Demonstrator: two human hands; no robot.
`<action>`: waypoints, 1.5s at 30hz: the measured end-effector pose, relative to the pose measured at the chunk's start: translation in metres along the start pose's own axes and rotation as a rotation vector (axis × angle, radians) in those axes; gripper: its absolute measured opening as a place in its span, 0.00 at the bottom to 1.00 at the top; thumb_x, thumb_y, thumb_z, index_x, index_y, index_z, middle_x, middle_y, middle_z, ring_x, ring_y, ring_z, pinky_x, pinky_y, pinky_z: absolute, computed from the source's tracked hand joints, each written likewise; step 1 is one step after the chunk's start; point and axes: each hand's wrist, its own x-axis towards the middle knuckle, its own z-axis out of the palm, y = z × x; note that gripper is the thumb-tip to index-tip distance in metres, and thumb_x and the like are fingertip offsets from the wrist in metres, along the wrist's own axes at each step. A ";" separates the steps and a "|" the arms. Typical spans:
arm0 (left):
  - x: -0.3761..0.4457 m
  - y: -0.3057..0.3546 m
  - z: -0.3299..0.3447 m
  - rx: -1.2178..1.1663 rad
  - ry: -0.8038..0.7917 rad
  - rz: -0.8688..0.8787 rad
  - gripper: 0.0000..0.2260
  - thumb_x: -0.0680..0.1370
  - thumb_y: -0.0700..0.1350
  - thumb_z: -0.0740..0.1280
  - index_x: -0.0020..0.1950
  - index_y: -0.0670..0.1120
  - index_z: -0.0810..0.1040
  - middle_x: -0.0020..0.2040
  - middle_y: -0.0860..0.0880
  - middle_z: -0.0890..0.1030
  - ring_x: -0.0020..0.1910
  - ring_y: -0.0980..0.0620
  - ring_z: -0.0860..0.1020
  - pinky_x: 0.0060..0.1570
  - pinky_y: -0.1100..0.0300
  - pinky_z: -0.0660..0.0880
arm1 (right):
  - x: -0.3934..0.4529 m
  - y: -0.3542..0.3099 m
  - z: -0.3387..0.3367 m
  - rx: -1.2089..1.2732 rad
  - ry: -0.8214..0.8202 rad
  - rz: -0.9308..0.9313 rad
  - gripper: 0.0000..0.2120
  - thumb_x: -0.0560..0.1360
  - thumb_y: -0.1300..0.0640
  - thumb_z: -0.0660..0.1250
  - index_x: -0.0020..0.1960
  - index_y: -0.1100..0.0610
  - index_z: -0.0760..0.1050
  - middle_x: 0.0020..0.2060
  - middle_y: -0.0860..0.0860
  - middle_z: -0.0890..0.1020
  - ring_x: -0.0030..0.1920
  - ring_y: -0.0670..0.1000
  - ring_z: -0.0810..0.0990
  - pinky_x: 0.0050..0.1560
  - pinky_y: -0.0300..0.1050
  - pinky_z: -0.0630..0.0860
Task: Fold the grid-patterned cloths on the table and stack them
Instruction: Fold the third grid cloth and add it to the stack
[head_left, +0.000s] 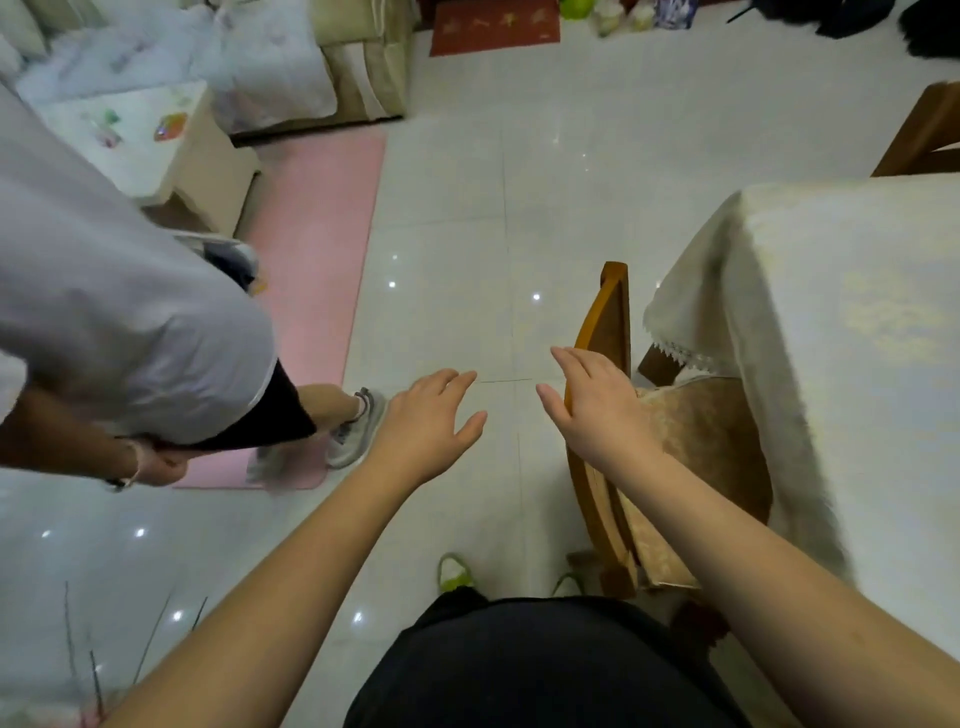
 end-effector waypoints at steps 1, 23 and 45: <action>0.010 -0.006 -0.002 0.003 -0.005 0.013 0.26 0.80 0.59 0.56 0.76 0.51 0.62 0.73 0.49 0.67 0.71 0.49 0.66 0.67 0.50 0.66 | 0.008 -0.003 0.001 -0.012 0.006 -0.005 0.28 0.81 0.41 0.53 0.76 0.52 0.59 0.73 0.49 0.66 0.74 0.50 0.62 0.72 0.45 0.58; 0.246 -0.153 -0.059 -0.030 -0.094 0.306 0.26 0.80 0.59 0.57 0.76 0.50 0.62 0.73 0.49 0.67 0.71 0.47 0.66 0.66 0.48 0.67 | 0.211 -0.073 0.030 -0.058 -0.008 0.314 0.28 0.80 0.42 0.54 0.77 0.54 0.59 0.73 0.51 0.67 0.73 0.52 0.64 0.73 0.50 0.62; 0.549 0.045 -0.115 0.116 -0.196 0.869 0.25 0.81 0.56 0.58 0.77 0.51 0.61 0.73 0.49 0.68 0.68 0.47 0.69 0.63 0.51 0.69 | 0.347 0.097 -0.090 0.046 0.227 0.816 0.29 0.80 0.44 0.58 0.76 0.57 0.59 0.70 0.56 0.70 0.68 0.58 0.70 0.67 0.49 0.64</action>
